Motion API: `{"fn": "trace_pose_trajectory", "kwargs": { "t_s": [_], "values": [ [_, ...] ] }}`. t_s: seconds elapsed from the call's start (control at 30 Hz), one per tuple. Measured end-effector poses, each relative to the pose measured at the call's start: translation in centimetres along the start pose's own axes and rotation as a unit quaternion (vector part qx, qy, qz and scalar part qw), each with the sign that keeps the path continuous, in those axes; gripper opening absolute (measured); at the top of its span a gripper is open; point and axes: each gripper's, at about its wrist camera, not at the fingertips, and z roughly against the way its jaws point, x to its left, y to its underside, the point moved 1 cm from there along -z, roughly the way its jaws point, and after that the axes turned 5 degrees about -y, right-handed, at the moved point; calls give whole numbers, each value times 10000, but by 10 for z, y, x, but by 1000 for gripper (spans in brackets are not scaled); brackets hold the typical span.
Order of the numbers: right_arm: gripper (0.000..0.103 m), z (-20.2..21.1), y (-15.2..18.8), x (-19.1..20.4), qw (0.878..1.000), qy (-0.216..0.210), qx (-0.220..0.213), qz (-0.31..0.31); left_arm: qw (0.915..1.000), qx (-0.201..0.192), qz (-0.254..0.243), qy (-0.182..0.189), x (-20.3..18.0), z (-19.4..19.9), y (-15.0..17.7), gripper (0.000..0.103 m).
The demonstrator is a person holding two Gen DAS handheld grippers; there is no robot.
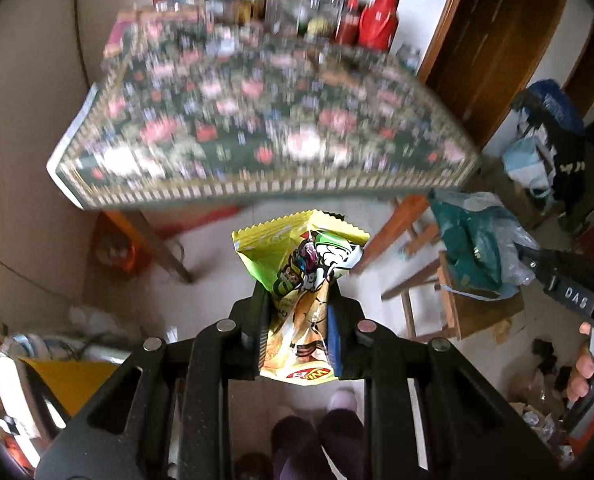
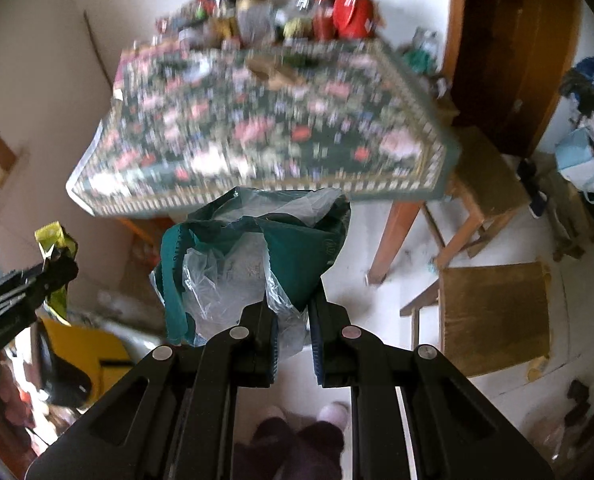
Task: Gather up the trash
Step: 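Carry the snack bag and plastic bag in both tools down to the bucket, then open the right tool to drop the plastic bag into the bucket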
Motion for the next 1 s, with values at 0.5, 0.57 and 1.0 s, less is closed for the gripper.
{"fn": "trace_pose_trajectory", "kwargs": {
  "t_s": [0.5,0.57,1.0],
  "values": [
    [12,-203,89,-42,9861,-123,1608,411,9898,1410,190,16,0,-224,95,23],
    [12,-234,101,-49,9837,-125,1743,431,9882,1517,223,2,1,-255,107,23],
    [24,-400,130,-64,9758,-475,2083,460,9839,1740,411,-2,10,-390,134,23]
  ]
}}
